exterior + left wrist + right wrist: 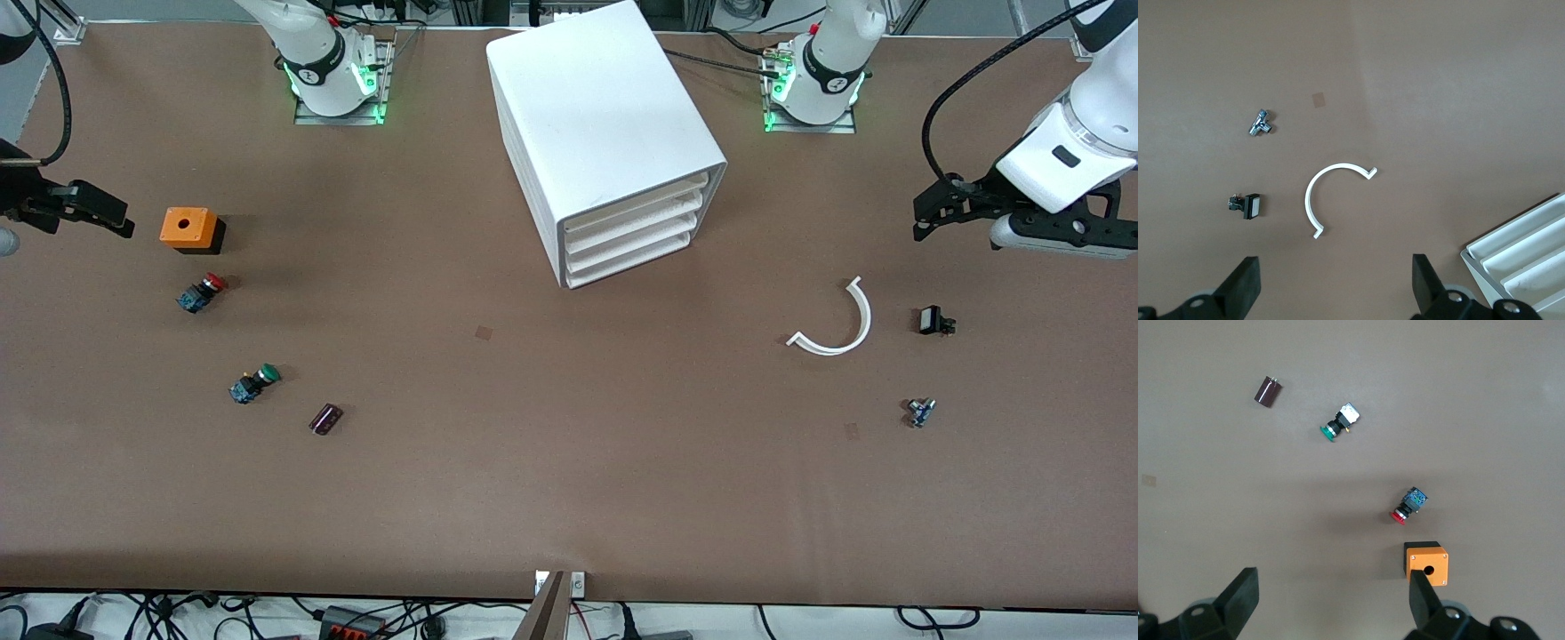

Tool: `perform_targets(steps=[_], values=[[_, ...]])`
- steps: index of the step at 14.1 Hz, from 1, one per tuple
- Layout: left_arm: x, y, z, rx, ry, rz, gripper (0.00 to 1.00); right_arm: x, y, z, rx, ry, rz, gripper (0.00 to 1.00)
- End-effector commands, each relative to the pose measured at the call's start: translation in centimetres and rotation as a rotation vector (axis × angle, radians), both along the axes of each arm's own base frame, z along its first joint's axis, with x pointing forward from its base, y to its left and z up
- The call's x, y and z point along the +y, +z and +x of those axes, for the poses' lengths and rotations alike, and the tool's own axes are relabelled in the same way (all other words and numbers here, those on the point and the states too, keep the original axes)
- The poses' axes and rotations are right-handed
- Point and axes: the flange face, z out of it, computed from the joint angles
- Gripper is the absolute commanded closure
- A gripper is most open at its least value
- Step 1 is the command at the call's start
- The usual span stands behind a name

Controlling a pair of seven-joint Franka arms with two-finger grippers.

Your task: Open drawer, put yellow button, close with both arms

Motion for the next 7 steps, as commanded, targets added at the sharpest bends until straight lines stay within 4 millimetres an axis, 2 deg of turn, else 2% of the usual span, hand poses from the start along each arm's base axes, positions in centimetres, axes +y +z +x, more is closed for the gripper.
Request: perform_targets(steps=[1,7], values=[[-0.24,0.46,0.39,0.007,-0.002,-0.003,0.0,0.87,0.24,-0.72,-0.003,0.028,0.005,0.0],[-0.3,0.22,-0.06,0.047,0.0,0.0,0.0,1.04,0.31,-0.76,-0.003,0.031,0.005,0.0]])
